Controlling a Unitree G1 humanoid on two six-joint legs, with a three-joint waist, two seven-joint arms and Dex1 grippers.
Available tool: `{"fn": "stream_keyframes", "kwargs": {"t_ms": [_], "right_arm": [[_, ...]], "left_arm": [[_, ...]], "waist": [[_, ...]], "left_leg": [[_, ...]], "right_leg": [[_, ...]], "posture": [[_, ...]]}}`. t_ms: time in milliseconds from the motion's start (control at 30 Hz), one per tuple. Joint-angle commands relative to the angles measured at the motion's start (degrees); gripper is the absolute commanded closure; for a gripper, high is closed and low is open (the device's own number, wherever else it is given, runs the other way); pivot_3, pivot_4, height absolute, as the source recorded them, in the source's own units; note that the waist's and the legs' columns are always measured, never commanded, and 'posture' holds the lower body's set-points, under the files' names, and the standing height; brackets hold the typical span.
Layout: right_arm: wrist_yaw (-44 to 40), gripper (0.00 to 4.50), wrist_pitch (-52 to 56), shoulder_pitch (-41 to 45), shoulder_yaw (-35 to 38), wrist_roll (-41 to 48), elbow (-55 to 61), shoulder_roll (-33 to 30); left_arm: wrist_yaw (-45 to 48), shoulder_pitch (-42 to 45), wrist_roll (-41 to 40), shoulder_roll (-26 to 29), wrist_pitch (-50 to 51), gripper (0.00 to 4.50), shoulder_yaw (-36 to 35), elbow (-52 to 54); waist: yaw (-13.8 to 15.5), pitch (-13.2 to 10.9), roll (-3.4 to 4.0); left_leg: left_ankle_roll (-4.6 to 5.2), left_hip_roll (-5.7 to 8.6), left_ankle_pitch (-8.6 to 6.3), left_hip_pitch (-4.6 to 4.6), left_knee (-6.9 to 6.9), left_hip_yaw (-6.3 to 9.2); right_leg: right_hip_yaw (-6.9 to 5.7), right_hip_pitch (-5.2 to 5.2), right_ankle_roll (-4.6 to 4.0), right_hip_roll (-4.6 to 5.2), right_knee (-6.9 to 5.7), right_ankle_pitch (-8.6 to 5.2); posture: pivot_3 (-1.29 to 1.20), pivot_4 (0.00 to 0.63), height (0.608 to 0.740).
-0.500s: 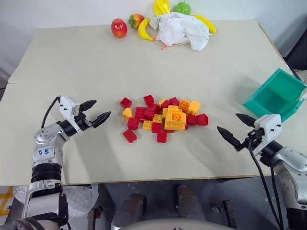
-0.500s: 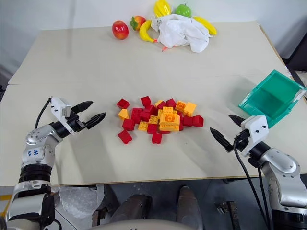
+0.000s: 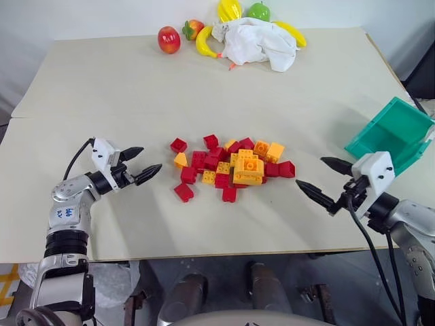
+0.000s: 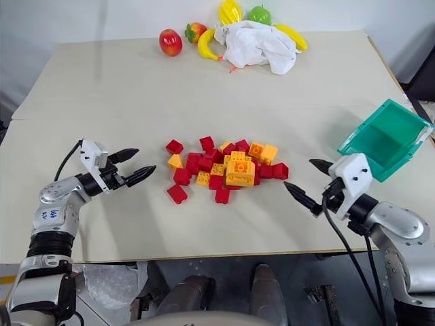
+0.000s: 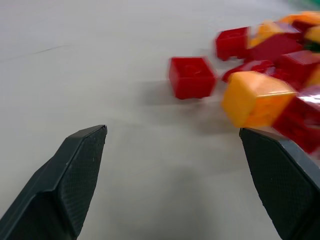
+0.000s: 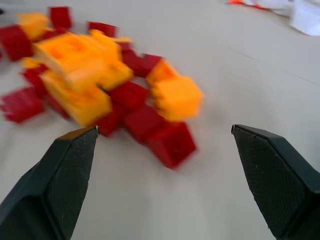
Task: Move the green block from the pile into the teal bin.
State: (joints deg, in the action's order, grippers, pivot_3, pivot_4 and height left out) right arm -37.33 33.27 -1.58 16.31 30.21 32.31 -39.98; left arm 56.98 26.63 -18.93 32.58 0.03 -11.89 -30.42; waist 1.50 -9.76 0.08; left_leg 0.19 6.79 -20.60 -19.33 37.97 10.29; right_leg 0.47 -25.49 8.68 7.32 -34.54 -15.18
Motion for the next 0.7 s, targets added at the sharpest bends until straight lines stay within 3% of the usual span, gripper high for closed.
{"fn": "stream_keyframes", "kwargs": {"t_ms": [33, 133, 233, 467, 600, 700], "right_arm": [[4.73, 0.04, 7.48, 3.21, -2.05, 3.18, 8.03, -0.73], [9.45, 0.04, 15.84, 8.81, -6.51, 6.3, 12.03, 0.65], [14.46, 0.63, 24.16, 15.49, -11.39, 9.99, 14.2, 3.72], [21.08, 2.97, 32.05, 25.96, -19.48, 9.74, 12.09, 11.41], [26.66, 4.39, 33.09, 34.18, -28.11, 4.68, 2.98, 21.5], [26.69, 4.45, 30.66, 37.53, -31.53, 0.86, -2.59, 24.53]], "left_arm": [[2.19, 2.71, -1.17, 1.09, -3.41, 0.0, -1.25, -1.22], [3.78, 4.17, -0.8, 0.68, -7.19, 0.0, -1.3, -2.77], [4.85, 5.91, 0.25, 0.43, -10.5, 0.56, -0.68, -5.55], [8.75, 7.45, 0.62, 0.46, -13.77, 0.59, 0.84, -8.27], [14.5, 8.01, 0.19, 1.1, -14.8, 0.59, 2.34, -7.81], [19.46, 8.36, -1.76, 2.65, -6.54, 0.59, 3.33, -6.8]], "waist": [[0.04, 0.0, 0.0], [-0.17, 0.0, -0.01], [-0.16, -0.01, -0.07], [-0.17, -0.01, -0.11], [-0.83, 0.03, -0.2], [-1.74, 0.04, -0.21]], "left_leg": [[0.0, 0.0, 0.0, 0.0, 0.03, 0.0], [0.0, 0.0, 0.0, 0.0, 0.04, -0.02], [-0.01, -0.06, -0.01, -0.01, 0.04, -0.03], [0.01, -0.04, -0.02, -0.08, 0.03, 0.0], [0.04, -0.02, -0.04, -0.14, 0.08, -0.04], [0.03, -0.03, -0.03, -0.14, 0.1, -0.02]], "right_leg": [[0.0, 0.0, -0.01, 0.01, -0.01, 0.01], [0.01, 0.0, -0.01, 0.02, 0.0, 0.03], [-0.02, -0.01, -0.04, -0.01, 0.03, 0.05], [-0.05, -0.05, -0.03, 0.0, -0.1, 0.06], [-0.05, -0.12, -0.03, -0.01, -0.2, 0.07], [-0.06, -0.16, -0.03, -0.01, -0.33, 0.07]], "posture": [[0.0, 0.15, 0.74], [0.0, 0.15, 0.74], [0.0, 0.15, 0.74], [0.0, 0.15, 0.74], [0.0, 0.15, 0.74], [0.0, 0.15, 0.74]]}}
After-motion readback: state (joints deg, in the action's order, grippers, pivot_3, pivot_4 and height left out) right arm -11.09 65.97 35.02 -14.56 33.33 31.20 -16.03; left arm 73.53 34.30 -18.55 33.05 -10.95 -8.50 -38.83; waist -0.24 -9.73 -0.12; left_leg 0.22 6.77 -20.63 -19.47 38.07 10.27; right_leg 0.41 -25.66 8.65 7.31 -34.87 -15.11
